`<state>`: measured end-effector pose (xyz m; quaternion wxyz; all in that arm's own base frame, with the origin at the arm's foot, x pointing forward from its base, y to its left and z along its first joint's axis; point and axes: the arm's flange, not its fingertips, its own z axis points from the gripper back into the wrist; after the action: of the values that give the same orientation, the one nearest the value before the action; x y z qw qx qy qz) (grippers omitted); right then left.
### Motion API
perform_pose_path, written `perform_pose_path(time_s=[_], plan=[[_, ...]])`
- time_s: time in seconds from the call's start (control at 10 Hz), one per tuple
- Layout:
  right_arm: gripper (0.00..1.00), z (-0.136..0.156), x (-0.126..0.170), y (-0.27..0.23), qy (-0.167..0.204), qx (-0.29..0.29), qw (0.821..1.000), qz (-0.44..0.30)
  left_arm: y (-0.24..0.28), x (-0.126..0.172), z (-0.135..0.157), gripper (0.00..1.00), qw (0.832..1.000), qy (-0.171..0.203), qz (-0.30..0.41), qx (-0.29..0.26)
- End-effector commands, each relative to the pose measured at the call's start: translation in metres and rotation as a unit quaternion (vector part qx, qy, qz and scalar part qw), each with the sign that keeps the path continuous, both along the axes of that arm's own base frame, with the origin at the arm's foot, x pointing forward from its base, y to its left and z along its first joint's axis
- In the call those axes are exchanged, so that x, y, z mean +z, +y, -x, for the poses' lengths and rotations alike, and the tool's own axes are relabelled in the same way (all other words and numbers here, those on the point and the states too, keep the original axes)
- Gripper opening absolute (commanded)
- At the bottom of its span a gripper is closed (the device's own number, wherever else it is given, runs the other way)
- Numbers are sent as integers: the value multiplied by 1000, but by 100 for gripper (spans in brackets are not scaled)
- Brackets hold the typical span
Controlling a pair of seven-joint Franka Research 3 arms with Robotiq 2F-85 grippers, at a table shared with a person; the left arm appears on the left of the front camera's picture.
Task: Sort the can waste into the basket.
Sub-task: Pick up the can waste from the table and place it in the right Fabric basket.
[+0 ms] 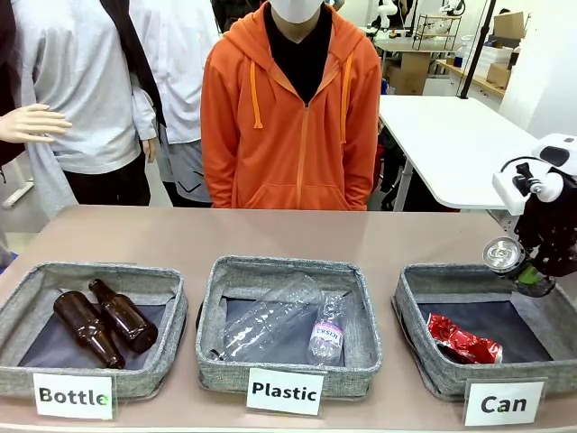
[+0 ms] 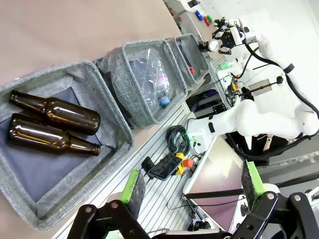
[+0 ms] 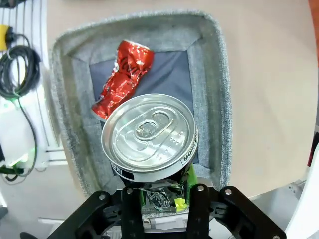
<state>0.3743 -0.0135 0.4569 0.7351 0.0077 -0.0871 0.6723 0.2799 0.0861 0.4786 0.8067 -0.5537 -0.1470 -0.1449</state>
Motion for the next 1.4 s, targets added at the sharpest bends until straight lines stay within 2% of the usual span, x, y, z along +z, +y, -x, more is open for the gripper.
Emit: perform_pose_path(time_s=[0.0, 0.1, 0.2, 0.3, 0.5, 0.6, 0.7, 0.8, 0.9, 1.0, 1.1, 1.3], plan=[[94, -1, -6, -5, -1, 3, 1000, 10, 1, 2, 2, 100, 1000, 2, 2, -5], [94, -2, -7, -6, 3, 0, 1000, 12, 1, 2, 2, 100, 1000, 2, 2, -5], [100, -3, -7, -6, 4, 1, 1000, 11, 1, 2, 2, 100, 1000, 2, 2, -5], [98, -2, -10, -4, 6, 1, 1000, 11, 1, 2, 2, 100, 1000, 2, 2, -5], [100, -4, -8, -4, 9, -6, 1000, 0, 1, 2, 2, 100, 1000, 2, 2, -5], [100, -7, -6, -3, 11, -19, 1000, -20, 1, 2, 2, 100, 1000, 2, 2, -5], [100, -11, -1, -2, 25, -71, 995, -72, 1, 2, 2, 100, 1000, 2, 2, -5], [100, -13, 7, 1, 74, -195, 961, -182, 1, 2, 2, 100, 1000, 2, 2, -5], [100, -19, 15, 7, 14, -385, 866, -319, 1, 2, 2, 100, 1000, 2, 2, -5], [100, -22, 27, 8, 40, -473, 752, -457, 1, 2, 2, 100, 1000, 2, 2, -5], [100, -20, 34, 3, 163, -476, 678, -536, 1, 2, 2, 100, 1000, 2, 2, -5], [100, -26, 32, -10, 249, -504, 568, -601, 1, 2, 2, 100, 1000, 2, 2, -5]])
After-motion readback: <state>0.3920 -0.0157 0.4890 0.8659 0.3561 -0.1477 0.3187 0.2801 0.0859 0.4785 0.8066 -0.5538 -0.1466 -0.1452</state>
